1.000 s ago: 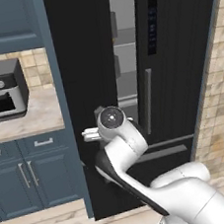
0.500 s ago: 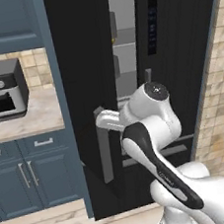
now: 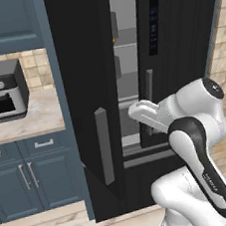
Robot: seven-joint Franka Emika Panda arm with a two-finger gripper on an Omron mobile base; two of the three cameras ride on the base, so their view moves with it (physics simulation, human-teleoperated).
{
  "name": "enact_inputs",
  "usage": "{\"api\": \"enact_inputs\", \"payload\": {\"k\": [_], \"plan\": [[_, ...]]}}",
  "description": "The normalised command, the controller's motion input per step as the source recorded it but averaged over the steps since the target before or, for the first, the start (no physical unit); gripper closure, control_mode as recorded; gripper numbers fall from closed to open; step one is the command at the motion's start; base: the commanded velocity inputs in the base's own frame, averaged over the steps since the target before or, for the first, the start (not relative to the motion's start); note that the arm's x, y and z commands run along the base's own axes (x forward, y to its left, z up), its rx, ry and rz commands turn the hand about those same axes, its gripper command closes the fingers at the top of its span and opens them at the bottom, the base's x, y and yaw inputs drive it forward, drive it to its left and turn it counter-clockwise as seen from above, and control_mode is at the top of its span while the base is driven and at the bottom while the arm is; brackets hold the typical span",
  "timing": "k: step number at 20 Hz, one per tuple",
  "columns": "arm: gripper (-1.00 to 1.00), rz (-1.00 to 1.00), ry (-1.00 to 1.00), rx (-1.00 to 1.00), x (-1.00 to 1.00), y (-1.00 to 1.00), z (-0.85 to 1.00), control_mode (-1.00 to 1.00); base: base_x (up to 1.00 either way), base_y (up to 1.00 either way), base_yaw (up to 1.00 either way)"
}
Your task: Retrieve the banana and peach from the fridge and place them into the bowl on the dining table.
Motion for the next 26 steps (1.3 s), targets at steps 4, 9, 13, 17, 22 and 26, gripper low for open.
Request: {"api": "enact_inputs", "payload": {"k": [4, 9, 13, 17, 22, 26], "plan": [[-1.00, 0.00, 0.09, 0.44, -0.01, -0.72, 0.00, -1.00, 0.00, 0.00, 0.00], [-1.00, 0.00, 0.01, 0.40, 0.01, -0.30, -0.14, -1.00, 0.00, 0.00, 0.00], [-1.00, 0.00, 0.07, 0.22, 0.26, 0.02, -0.03, -1.00, 0.00, 0.00, 0.00], [-1.00, 0.05, 0.12, 0.01, 0.61, 0.20, -0.02, -1.00, 0.00, 0.00, 0.00], [-1.00, 0.02, 0.00, 0.00, 0.54, 0.14, -0.09, -1.00, 0.00, 0.00, 0.00], [-1.00, 0.00, 0.00, 0.00, 0.46, 0.00, -0.04, -1.00, 0.00, 0.00, 0.00]]}}
